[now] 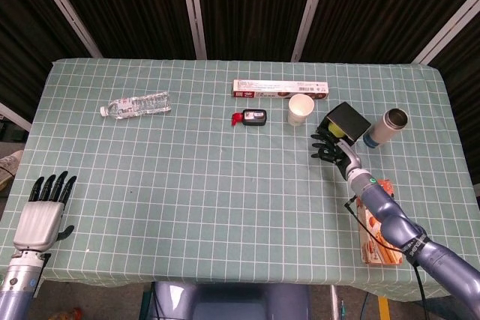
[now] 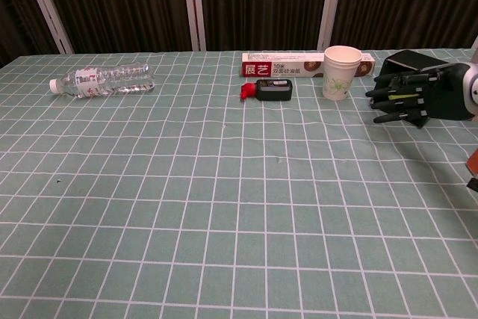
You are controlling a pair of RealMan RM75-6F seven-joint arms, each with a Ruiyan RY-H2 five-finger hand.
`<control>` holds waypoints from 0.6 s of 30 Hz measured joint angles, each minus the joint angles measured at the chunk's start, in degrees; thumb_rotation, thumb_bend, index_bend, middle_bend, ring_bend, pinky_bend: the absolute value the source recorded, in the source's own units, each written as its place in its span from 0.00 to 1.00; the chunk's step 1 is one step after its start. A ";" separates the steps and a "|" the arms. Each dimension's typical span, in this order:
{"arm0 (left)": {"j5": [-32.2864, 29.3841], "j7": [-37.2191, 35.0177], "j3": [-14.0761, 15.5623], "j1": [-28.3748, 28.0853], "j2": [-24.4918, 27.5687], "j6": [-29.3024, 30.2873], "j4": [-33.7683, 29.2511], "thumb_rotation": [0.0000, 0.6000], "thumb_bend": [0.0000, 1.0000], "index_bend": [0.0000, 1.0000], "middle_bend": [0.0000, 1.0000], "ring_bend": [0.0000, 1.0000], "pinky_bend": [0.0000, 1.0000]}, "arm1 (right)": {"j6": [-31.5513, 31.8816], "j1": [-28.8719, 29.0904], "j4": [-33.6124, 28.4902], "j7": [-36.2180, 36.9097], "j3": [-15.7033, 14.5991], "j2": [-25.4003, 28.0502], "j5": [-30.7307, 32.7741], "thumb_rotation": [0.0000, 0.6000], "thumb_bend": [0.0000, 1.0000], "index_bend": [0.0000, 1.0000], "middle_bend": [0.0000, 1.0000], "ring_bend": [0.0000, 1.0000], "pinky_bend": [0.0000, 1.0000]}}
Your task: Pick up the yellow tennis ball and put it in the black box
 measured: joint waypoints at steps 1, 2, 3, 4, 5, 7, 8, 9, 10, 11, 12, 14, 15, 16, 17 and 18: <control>0.47 -0.36 0.22 0.10 0.26 0.19 -0.17 1.00 0.13 0.00 0.00 0.00 0.00 | 0.79 -1.05 -2.30 -0.27 -0.19 0.55 -0.42 1.00 0.78 0.06 0.16 0.13 0.22; 0.98 -0.79 0.45 0.21 0.54 0.41 -0.35 1.00 0.13 0.00 0.00 0.00 0.00 | 1.55 -1.94 -4.21 -0.47 -0.35 1.00 -0.78 1.00 0.78 0.05 0.16 0.13 0.22; 1.75 -1.45 0.77 0.39 0.95 0.77 -0.59 1.00 0.13 0.00 0.00 0.00 0.00 | 2.37 -2.90 -6.27 -0.65 -0.52 1.48 -1.17 1.00 0.78 0.05 0.16 0.13 0.22; 2.40 -1.96 1.01 0.55 1.26 1.14 -0.74 1.00 0.13 0.00 0.00 0.00 0.00 | 3.50 -4.28 -9.24 -0.89 -0.76 2.22 -1.78 1.00 0.78 0.05 0.16 0.12 0.21; 3.12 -2.52 1.27 0.73 1.58 1.58 -0.88 1.00 0.13 0.00 0.00 0.00 0.00 | 4.40 -5.43 -11.64 -1.10 -0.97 2.89 -2.38 1.00 0.77 0.04 0.16 0.12 0.21; 4.98 -4.02 1.90 1.25 2.36 2.86 -1.15 1.00 0.13 0.00 0.00 0.00 0.00 | 6.95 -8.53 -17.64 -1.94 -1.66 4.77 -4.55 1.00 0.74 0.02 0.16 0.11 0.21; 5.83 -4.73 2.18 1.50 2.70 3.49 -1.23 1.00 0.13 0.00 0.00 0.00 0.00 | 8.30 -10.07 -20.34 -2.45 -2.06 5.72 -5.98 1.00 0.73 0.02 0.16 0.11 0.21; 6.96 -5.68 2.55 1.85 3.14 4.38 -1.30 1.00 0.13 0.00 0.00 0.00 0.00 | 9.71 -11.61 -22.99 -2.97 -2.51 6.68 -7.69 1.00 0.71 0.01 0.16 0.11 0.21; 7.78 -6.40 2.83 2.13 3.46 5.08 -1.32 1.00 0.13 0.00 0.00 0.00 0.00 | 11.61 -13.60 -26.20 -3.75 -3.22 7.98 -10.40 1.00 0.71 0.00 0.16 0.11 0.21; 8.59 -7.15 3.11 2.42 3.78 5.80 -1.33 1.00 0.13 0.00 0.00 0.00 0.00 | 13.06 -15.07 -28.18 -4.33 -3.82 8.97 -12.72 1.00 0.70 0.00 0.16 0.11 0.21; 9.67 -8.17 3.49 2.81 4.19 6.76 -1.30 1.00 0.13 0.00 0.00 0.00 0.00 | 14.56 -16.52 -29.80 -4.84 -4.52 9.99 -15.30 1.00 0.70 0.00 0.16 0.11 0.21; 11.26 -9.75 4.11 3.36 4.72 8.06 -1.09 1.00 0.13 0.00 0.00 0.00 0.00 | 18.66 -19.91 -32.50 -5.59 -6.51 12.41 -22.31 1.00 0.69 0.00 0.15 0.11 0.21; 12.28 -10.73 4.56 3.68 5.04 8.63 -0.87 1.00 0.13 0.00 0.00 0.00 0.00 | 20.83 -21.32 -33.24 -5.84 -7.49 13.40 -25.68 1.00 0.69 0.00 0.14 0.10 0.20; 12.99 -11.34 4.88 3.88 5.22 8.90 -0.67 1.00 0.13 0.00 0.00 0.00 0.00 | 24.17 -23.18 -33.81 -6.29 -8.91 14.70 -30.44 1.00 0.69 0.00 0.14 0.10 0.20; 13.67 -11.80 5.20 4.03 5.37 9.11 -0.44 1.00 0.13 0.00 0.00 0.00 0.00 | 27.05 -24.56 -33.95 -6.70 -10.01 15.62 -34.12 1.00 0.69 0.00 0.13 0.09 0.17; 14.46 -12.21 5.61 4.20 5.51 9.31 -0.14 1.00 0.13 0.00 0.00 0.00 0.00 | 30.19 -25.92 -33.87 -7.22 -11.11 16.48 -37.79 1.00 0.69 0.00 0.12 0.07 0.15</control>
